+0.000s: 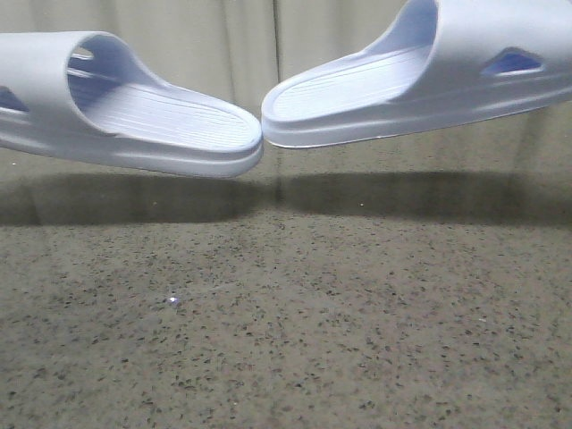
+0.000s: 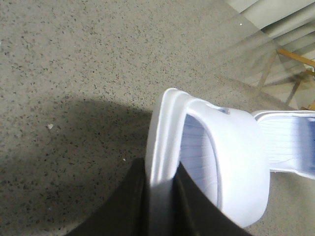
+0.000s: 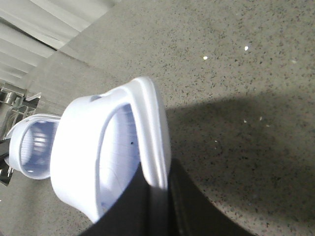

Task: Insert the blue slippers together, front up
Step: 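Lift both slippers and bring them together above the table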

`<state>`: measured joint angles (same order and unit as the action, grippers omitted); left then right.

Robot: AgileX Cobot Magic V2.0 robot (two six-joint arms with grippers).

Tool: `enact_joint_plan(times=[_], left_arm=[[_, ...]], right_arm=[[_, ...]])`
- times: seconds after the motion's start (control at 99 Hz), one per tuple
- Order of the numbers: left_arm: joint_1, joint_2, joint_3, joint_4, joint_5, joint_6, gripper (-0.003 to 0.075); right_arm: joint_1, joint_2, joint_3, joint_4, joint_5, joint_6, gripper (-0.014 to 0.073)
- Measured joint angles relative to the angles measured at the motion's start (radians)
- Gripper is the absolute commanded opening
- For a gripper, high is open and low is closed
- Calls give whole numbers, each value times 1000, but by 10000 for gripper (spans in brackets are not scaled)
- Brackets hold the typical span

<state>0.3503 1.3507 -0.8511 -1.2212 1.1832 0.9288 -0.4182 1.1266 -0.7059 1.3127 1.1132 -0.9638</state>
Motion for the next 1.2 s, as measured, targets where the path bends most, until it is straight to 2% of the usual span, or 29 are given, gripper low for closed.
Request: enact_joint_plan(times=[0.414, 0.768, 1.04, 1.202], left_arm=[[0, 0, 0, 18, -24, -9, 15], [-2, 0, 0, -85, 0, -9, 15], [-80, 36, 13, -90, 0, -5, 15], [-122, 50, 27, -149, 0, 26, 15]], right_arm=[[0, 0, 0, 43, 30, -24, -104], [12, 36, 0, 81, 59, -54, -104], [66, 109, 0, 104, 59, -108, -104], [69, 111, 0, 113, 44, -118, -104]])
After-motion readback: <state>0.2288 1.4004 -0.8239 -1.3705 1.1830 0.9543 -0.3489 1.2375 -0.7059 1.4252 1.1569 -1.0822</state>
